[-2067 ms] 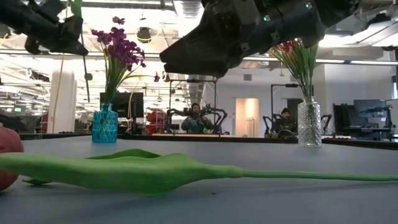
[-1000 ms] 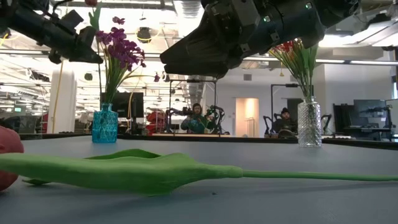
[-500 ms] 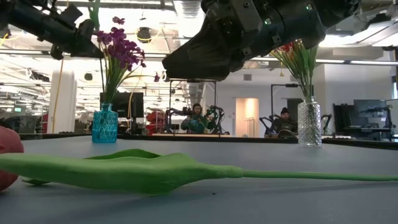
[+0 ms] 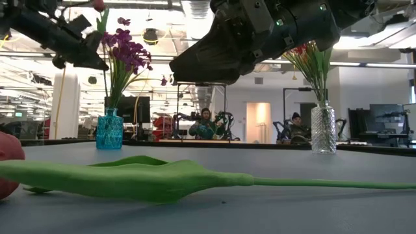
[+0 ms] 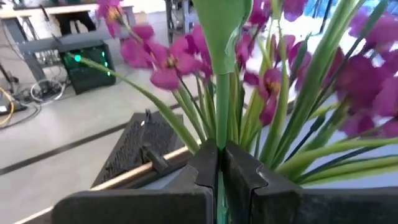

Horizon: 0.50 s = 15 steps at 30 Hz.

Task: Sort flowers into vase by color
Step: Put the left red tulip into the blue vase

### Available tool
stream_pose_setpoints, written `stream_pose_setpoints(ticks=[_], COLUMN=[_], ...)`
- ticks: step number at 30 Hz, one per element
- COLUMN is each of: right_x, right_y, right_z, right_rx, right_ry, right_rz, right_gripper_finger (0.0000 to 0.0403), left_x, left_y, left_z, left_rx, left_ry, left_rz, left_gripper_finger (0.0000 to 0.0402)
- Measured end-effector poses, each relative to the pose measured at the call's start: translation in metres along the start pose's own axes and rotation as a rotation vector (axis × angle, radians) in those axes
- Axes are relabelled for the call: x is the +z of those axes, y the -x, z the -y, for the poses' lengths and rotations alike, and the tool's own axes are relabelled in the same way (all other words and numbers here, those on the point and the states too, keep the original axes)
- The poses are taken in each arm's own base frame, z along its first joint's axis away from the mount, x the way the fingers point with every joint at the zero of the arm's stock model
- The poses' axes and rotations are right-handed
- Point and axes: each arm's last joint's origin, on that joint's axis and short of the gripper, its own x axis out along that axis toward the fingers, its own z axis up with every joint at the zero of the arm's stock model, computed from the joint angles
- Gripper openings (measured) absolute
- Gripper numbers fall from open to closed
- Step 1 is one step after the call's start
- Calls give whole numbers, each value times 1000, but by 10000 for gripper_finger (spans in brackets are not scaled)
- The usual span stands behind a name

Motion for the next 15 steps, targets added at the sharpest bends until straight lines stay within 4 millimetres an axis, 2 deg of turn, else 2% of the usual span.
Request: stream_pose_setpoints(ticks=[6, 15], right_x=[0, 0], right_y=[0, 0], right_z=[0, 0], right_rx=[0, 0], right_ry=[0, 0], right_rz=[0, 0], right_gripper_finger=[223, 223], left_x=[-19, -38], left_y=[-18, -26], left_z=[4, 6], left_rx=[6, 10], left_ry=[-4, 6], left_rz=[-74, -152], left_gripper_finger=[0, 0])
